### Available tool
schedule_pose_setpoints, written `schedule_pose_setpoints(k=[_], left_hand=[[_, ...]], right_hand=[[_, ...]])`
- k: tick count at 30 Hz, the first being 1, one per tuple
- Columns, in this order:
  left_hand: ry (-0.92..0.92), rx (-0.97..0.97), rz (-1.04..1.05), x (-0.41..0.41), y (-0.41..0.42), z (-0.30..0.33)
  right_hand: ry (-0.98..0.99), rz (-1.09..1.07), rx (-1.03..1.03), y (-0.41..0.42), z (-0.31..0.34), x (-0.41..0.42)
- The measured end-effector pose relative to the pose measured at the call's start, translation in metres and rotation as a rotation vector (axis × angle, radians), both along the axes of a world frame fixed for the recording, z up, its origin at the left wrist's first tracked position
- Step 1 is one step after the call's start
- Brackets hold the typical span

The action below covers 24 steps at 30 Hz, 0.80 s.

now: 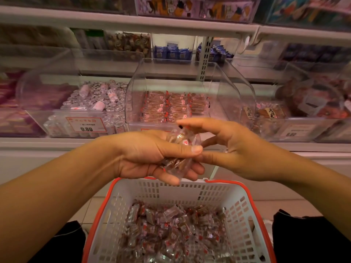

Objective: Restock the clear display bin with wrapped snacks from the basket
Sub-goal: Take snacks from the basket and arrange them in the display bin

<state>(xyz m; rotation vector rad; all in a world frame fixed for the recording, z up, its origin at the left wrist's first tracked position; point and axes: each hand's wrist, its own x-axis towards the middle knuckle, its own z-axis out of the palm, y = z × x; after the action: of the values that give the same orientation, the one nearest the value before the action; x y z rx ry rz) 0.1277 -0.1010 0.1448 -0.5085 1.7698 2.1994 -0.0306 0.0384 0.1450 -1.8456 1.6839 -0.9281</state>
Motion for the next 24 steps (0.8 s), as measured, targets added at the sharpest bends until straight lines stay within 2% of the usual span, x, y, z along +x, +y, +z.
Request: schedule_pose_setpoints(k=[2, 5, 8, 11, 12, 13, 14, 15, 16, 17, 18, 20, 24], left_hand=[[-0.016, -0.06, -0.03, -0.001, 0.001, 0.003], [0.007, -0.132, -0.055, -0.003, 0.004, 0.002], [0.049, -0.095, -0.056, -0.006, 0.005, 0.005], [0.095, 0.013, 0.066, -0.009, -0.009, 0.021], [0.154, -0.008, 0.187, -0.01, -0.016, 0.029], [0.204, -0.108, 0.365, -0.012, -0.02, 0.031], [0.27, -0.329, 0.54, -0.014, -0.025, 0.031], [0.348, -0.666, 0.664, -0.015, -0.032, 0.029], [0.41, -1.043, 0.688, -0.015, -0.039, 0.024], [0.436, -1.331, 0.614, -0.013, -0.043, 0.02], [0.412, -1.515, 0.504, -0.012, -0.048, 0.016], [0.318, -1.664, 0.334, -0.011, -0.054, 0.006], [0.299, -1.73, 0.238, -0.011, -0.055, 0.003]], right_hand=[[0.021, 0.007, -0.008, 0.002, 0.006, 0.0], [0.17, 0.035, 0.009, 0.002, 0.01, 0.007], [0.279, 0.027, 0.015, 0.001, 0.019, 0.01], [0.39, -0.051, 0.003, -0.008, 0.045, 0.002], [0.431, -0.125, 0.007, -0.016, 0.058, -0.005], [0.443, -0.187, 0.021, -0.025, 0.066, -0.018], [0.508, -0.25, 0.048, -0.036, 0.074, -0.032], [0.62, -0.302, 0.099, -0.051, 0.077, -0.046], [0.756, -0.333, 0.171, -0.067, 0.076, -0.059], [0.885, -0.349, 0.249, -0.084, 0.07, -0.07], [0.993, -0.358, 0.333, -0.1, 0.062, -0.078], [1.114, -0.373, 0.46, -0.126, 0.044, -0.088], [1.123, -0.385, 0.604, -0.164, 0.018, -0.099]])
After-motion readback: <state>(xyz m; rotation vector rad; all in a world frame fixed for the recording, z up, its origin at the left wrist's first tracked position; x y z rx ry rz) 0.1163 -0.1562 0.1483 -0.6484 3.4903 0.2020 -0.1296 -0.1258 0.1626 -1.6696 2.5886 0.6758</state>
